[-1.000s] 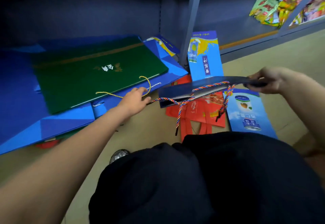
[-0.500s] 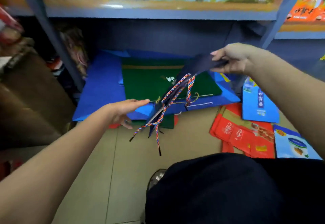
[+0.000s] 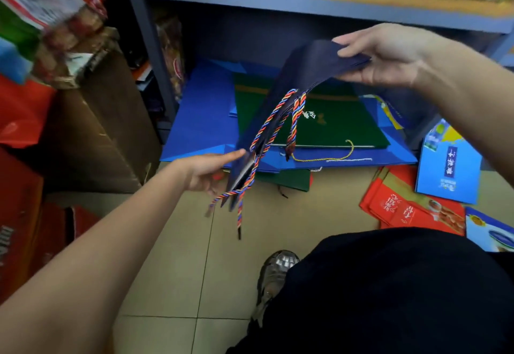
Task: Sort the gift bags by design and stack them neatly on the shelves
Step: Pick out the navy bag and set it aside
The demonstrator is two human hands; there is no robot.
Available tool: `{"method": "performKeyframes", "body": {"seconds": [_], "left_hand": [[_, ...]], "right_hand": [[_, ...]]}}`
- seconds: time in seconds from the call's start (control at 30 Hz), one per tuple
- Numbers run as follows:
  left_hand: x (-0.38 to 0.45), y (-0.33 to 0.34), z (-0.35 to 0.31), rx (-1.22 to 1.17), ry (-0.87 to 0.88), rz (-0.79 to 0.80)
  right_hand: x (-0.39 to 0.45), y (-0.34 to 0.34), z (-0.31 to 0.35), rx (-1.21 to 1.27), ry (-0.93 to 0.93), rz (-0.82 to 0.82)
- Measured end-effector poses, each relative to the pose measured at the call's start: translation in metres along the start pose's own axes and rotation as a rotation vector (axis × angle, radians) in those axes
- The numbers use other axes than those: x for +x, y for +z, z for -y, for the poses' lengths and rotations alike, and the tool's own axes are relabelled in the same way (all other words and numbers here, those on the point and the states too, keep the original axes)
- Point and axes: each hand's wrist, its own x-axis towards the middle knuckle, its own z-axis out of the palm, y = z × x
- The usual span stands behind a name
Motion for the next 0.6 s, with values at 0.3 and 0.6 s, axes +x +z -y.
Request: {"method": "performKeyframes", "body": {"seconds": [0.3, 0.6], "left_hand": [[-0.034, -0.051, 0.049, -0.060, 0.161, -0.506], [-0.021, -0.096, 0.159, 0.505, -0.247, -0.833]], "right_hand": [[-0.001, 0.059, -0.082, -0.778, 0.216, 0.063], [0.015, 0.162, -0.248, -1.364, 0.414, 0.430]]}}
